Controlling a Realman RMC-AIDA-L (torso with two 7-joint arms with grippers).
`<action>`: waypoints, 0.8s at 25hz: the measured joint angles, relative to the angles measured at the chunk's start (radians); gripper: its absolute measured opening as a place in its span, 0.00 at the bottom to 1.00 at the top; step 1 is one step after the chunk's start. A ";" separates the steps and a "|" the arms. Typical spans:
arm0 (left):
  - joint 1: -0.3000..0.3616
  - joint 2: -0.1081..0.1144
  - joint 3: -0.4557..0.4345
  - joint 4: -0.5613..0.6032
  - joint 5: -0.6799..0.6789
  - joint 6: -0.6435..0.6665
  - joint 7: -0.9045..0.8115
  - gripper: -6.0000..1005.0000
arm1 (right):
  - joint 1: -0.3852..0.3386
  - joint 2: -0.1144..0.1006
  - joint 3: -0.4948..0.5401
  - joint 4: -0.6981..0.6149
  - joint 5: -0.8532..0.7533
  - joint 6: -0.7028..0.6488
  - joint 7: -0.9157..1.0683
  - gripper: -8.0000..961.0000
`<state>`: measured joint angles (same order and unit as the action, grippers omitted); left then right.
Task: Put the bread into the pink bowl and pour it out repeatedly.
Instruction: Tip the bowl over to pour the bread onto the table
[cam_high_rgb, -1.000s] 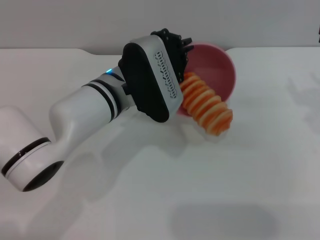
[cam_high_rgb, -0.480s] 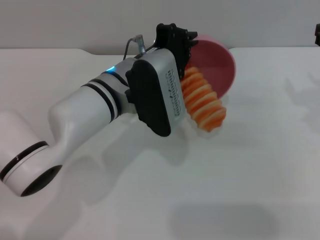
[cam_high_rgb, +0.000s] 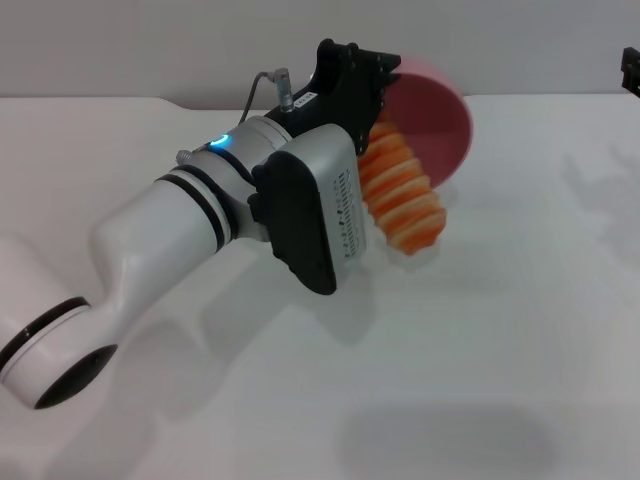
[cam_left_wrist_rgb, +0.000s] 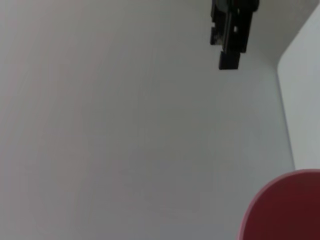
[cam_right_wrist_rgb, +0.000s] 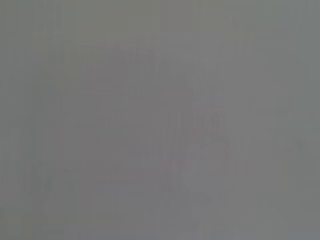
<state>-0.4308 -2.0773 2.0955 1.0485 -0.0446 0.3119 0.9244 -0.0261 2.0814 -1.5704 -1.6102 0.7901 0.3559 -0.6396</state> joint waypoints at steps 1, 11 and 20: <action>0.006 0.000 0.001 -0.003 0.000 0.026 0.002 0.05 | 0.000 0.000 0.000 -0.001 0.000 0.002 0.000 0.69; 0.029 0.000 0.013 -0.026 0.000 0.126 0.045 0.05 | 0.002 -0.001 0.006 -0.016 0.000 0.021 0.000 0.69; 0.042 -0.001 0.047 -0.058 -0.106 0.238 0.176 0.05 | 0.003 -0.001 0.004 -0.025 0.000 0.036 0.000 0.69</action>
<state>-0.3888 -2.0784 2.1421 0.9901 -0.1509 0.5499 1.1003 -0.0230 2.0800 -1.5661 -1.6356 0.7900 0.3921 -0.6396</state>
